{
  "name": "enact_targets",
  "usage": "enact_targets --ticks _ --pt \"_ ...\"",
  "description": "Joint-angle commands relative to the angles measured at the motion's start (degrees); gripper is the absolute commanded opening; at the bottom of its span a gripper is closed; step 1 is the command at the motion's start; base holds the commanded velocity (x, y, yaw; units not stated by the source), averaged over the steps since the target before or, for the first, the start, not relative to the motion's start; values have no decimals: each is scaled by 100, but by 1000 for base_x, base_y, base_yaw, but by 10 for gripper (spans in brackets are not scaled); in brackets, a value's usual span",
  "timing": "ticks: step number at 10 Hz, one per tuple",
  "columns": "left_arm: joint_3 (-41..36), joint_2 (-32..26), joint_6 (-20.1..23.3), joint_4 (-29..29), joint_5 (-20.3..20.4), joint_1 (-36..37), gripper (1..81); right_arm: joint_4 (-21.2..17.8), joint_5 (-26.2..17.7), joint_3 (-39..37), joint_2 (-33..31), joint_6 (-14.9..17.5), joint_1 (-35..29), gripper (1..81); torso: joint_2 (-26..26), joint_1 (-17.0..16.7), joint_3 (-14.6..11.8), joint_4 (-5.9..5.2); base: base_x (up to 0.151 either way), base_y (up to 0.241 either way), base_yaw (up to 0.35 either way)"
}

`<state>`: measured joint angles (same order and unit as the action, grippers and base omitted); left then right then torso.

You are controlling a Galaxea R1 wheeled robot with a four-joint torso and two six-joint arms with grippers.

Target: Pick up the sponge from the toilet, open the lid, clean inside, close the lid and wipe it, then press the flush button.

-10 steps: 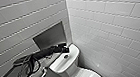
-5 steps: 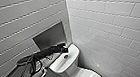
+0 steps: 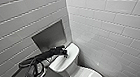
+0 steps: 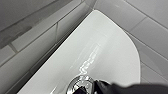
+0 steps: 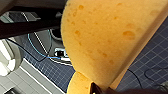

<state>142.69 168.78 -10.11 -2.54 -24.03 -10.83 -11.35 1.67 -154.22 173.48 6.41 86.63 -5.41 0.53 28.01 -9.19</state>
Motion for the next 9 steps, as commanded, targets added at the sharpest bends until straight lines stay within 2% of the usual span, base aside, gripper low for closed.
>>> enact_targets --ticks 1,2,4,7,9 --pt "197 51 35 174 -102 1043 10 -8 -483 69 75 18 18 10 0 0 349 0 0 0 0" --pt "242 86 35 183 -102 1016 10 -8 -475 60 75 18 18 10 0 2 107 0 0 0 0" --pt "233 113 35 254 -102 963 10 -8 -483 60 75 18 9 10 5 5 247 0 0 0 0" --pt "268 130 44 271 -93 736 10 -8 -475 69 84 18 18 10 5 6 265 0 0 0 0" --pt "286 261 61 629 -93 437 10 10 -483 69 119 18 35 10 5 6 265 0 0 0 0"
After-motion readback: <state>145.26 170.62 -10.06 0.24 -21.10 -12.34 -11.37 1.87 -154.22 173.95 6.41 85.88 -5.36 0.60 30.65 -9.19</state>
